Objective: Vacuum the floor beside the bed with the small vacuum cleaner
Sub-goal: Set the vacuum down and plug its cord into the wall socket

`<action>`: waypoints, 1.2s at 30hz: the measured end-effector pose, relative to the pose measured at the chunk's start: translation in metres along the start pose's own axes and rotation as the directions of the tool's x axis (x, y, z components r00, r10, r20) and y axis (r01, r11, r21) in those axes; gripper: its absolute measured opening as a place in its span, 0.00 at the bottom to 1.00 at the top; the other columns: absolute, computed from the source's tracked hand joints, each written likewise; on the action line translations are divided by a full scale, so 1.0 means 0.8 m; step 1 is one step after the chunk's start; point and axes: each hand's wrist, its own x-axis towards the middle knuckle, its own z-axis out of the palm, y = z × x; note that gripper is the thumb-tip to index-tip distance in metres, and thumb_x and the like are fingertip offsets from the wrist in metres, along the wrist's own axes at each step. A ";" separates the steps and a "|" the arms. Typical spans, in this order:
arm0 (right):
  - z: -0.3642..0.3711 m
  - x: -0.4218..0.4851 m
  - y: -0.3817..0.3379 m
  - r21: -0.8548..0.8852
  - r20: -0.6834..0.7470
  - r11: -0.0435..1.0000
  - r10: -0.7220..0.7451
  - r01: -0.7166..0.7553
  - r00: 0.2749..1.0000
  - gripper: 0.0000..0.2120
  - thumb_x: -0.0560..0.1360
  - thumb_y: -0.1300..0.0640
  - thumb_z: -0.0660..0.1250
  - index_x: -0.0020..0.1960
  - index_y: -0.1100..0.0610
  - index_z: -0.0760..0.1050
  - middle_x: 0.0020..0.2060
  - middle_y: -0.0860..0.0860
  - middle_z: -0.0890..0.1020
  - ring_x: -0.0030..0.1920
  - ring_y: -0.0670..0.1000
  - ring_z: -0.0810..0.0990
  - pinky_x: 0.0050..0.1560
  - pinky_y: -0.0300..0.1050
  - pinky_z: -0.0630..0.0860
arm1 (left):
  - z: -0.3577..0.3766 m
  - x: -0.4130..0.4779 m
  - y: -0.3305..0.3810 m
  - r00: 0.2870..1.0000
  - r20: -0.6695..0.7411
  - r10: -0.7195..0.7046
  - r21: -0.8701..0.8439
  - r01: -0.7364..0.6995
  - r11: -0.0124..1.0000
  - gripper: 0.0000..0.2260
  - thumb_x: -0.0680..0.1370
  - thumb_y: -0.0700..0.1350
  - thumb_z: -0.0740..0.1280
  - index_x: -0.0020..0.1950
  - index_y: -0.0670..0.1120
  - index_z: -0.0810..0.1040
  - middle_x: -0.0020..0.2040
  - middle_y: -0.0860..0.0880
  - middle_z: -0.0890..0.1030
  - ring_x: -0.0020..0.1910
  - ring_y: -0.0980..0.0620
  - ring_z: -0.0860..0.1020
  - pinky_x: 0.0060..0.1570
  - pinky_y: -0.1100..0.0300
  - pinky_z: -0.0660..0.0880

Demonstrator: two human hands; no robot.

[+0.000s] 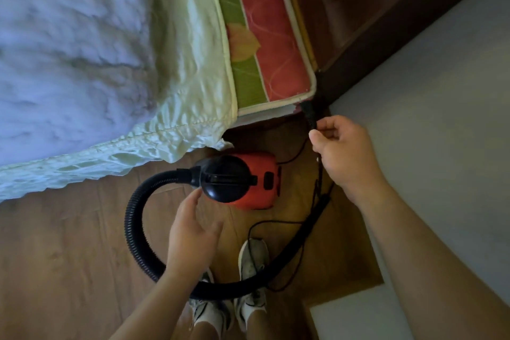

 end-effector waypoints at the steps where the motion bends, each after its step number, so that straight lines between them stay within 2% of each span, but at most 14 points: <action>1: -0.007 -0.002 -0.004 0.029 -0.012 1.000 0.007 -0.006 1.000 0.10 0.80 0.59 0.66 0.43 0.46 0.73 0.40 0.47 0.80 0.38 0.44 0.79 0.30 0.30 0.72 | 0.007 -0.002 0.015 0.998 0.040 0.038 -0.007 -0.038 0.999 0.33 0.76 0.41 0.75 0.78 0.52 0.66 0.73 0.56 0.71 0.71 0.59 0.67 0.70 0.56 0.67; 3: -0.020 -0.005 -0.011 0.087 -0.038 0.996 0.029 -0.026 0.999 0.09 0.79 0.59 0.67 0.44 0.46 0.74 0.38 0.47 0.79 0.37 0.44 0.78 0.29 0.28 0.71 | 0.023 -0.006 0.045 0.984 0.139 0.109 -0.021 -0.107 0.994 0.34 0.75 0.41 0.75 0.78 0.54 0.65 0.72 0.60 0.69 0.70 0.62 0.66 0.68 0.62 0.66; 6: -0.037 -0.009 -0.017 0.165 -0.092 0.984 0.085 -0.069 0.992 0.08 0.79 0.60 0.67 0.45 0.48 0.75 0.34 0.47 0.79 0.34 0.43 0.78 0.33 0.31 0.73 | 0.047 -0.007 0.088 0.937 0.295 0.186 -0.075 -0.171 0.982 0.35 0.75 0.42 0.76 0.77 0.59 0.64 0.68 0.67 0.68 0.65 0.64 0.72 0.62 0.69 0.70; 7: -0.042 -0.010 -0.018 0.183 -0.111 0.980 0.099 -0.078 0.989 0.07 0.79 0.60 0.68 0.45 0.49 0.76 0.34 0.47 0.79 0.35 0.44 0.79 0.36 0.35 0.76 | 0.055 -0.007 0.100 0.920 0.333 0.207 -0.088 -0.189 0.978 0.35 0.75 0.43 0.77 0.76 0.61 0.64 0.67 0.68 0.69 0.65 0.65 0.72 0.63 0.68 0.70; 10: -0.058 -0.016 -0.024 0.229 -0.170 0.970 0.128 -0.088 0.977 0.07 0.79 0.59 0.68 0.45 0.48 0.77 0.34 0.48 0.81 0.39 0.48 0.82 0.47 0.49 0.82 | 0.072 -0.006 0.127 0.873 0.398 0.281 -0.108 -0.260 0.960 0.37 0.73 0.45 0.78 0.77 0.61 0.64 0.73 0.62 0.69 0.73 0.61 0.66 0.73 0.57 0.66; 15: -0.076 -0.025 -0.031 0.335 -0.257 0.937 0.189 -0.096 0.948 0.05 0.79 0.60 0.68 0.45 0.51 0.78 0.30 0.46 0.81 0.36 0.47 0.81 0.48 0.56 0.82 | 0.088 -0.002 0.150 0.787 0.529 0.317 -0.084 -0.323 0.943 0.37 0.74 0.48 0.77 0.77 0.63 0.63 0.75 0.62 0.68 0.75 0.61 0.65 0.71 0.60 0.63; 17: -0.082 -0.032 -0.028 0.349 -0.292 0.933 0.200 -0.090 0.935 0.07 0.78 0.60 0.68 0.44 0.51 0.78 0.27 0.43 0.80 0.34 0.46 0.81 0.45 0.55 0.82 | 0.090 -0.003 0.156 0.747 0.584 0.318 -0.072 -0.342 0.937 0.34 0.76 0.48 0.76 0.76 0.64 0.64 0.75 0.62 0.69 0.75 0.61 0.64 0.71 0.60 0.62; 21: -0.097 -0.053 -0.022 0.418 -0.373 0.906 0.235 -0.064 0.898 0.06 0.79 0.61 0.68 0.45 0.51 0.78 0.28 0.42 0.80 0.31 0.40 0.80 0.38 0.40 0.81 | 0.095 -0.005 0.167 0.687 0.644 0.336 -0.095 -0.364 0.926 0.21 0.78 0.46 0.73 0.67 0.63 0.75 0.65 0.65 0.77 0.69 0.64 0.72 0.69 0.61 0.69; 24: -0.111 -0.068 -0.017 0.466 -0.429 0.883 0.276 -0.051 0.860 0.04 0.79 0.62 0.67 0.48 0.54 0.78 0.33 0.44 0.80 0.31 0.38 0.80 0.37 0.38 0.82 | 0.104 -0.012 0.170 0.632 0.702 0.329 -0.134 -0.337 0.932 0.15 0.79 0.42 0.72 0.53 0.65 0.80 0.51 0.69 0.83 0.57 0.67 0.79 0.58 0.67 0.76; 26: -0.122 -0.079 -0.011 0.491 -0.463 0.870 0.305 -0.046 0.833 0.04 0.79 0.62 0.67 0.48 0.54 0.78 0.35 0.46 0.80 0.33 0.39 0.81 0.38 0.39 0.82 | 0.112 -0.019 0.169 0.612 0.710 0.348 -0.156 -0.345 0.926 0.15 0.79 0.41 0.72 0.49 0.64 0.81 0.47 0.66 0.84 0.52 0.64 0.81 0.51 0.68 0.75; 28: -0.134 -0.092 -0.002 0.516 -0.492 0.855 0.337 -0.043 0.803 0.05 0.79 0.62 0.67 0.48 0.53 0.78 0.36 0.47 0.80 0.35 0.42 0.81 0.40 0.42 0.83 | 0.118 -0.027 0.169 0.577 0.726 0.375 -0.179 -0.368 0.913 0.14 0.79 0.42 0.72 0.47 0.65 0.83 0.47 0.63 0.84 0.50 0.64 0.81 0.49 0.67 0.75; 32: -0.153 -0.122 0.020 0.586 -0.532 0.810 0.406 -0.023 0.743 0.06 0.79 0.62 0.67 0.46 0.53 0.78 0.38 0.48 0.80 0.42 0.49 0.81 0.42 0.46 0.82 | 0.127 -0.047 0.169 0.523 0.759 0.387 -0.228 -0.343 0.911 0.10 0.78 0.47 0.72 0.50 0.65 0.85 0.52 0.57 0.86 0.55 0.56 0.83 0.55 0.58 0.79; 34: -0.162 -0.140 0.031 0.619 -0.548 0.786 0.438 -0.008 0.712 0.06 0.79 0.62 0.67 0.47 0.53 0.78 0.39 0.48 0.80 0.42 0.49 0.81 0.42 0.45 0.81 | 0.133 -0.059 0.170 0.498 0.771 0.397 -0.250 -0.336 0.908 0.09 0.78 0.49 0.72 0.52 0.63 0.85 0.53 0.54 0.86 0.56 0.53 0.83 0.58 0.52 0.79; 36: -0.170 -0.157 0.042 0.641 -0.560 0.767 0.468 0.000 0.684 0.05 0.79 0.62 0.67 0.48 0.52 0.78 0.40 0.48 0.81 0.41 0.47 0.81 0.41 0.42 0.81 | 0.140 -0.071 0.170 0.478 0.779 0.407 -0.254 -0.353 0.901 0.10 0.79 0.48 0.71 0.50 0.65 0.86 0.52 0.55 0.87 0.56 0.53 0.84 0.58 0.52 0.79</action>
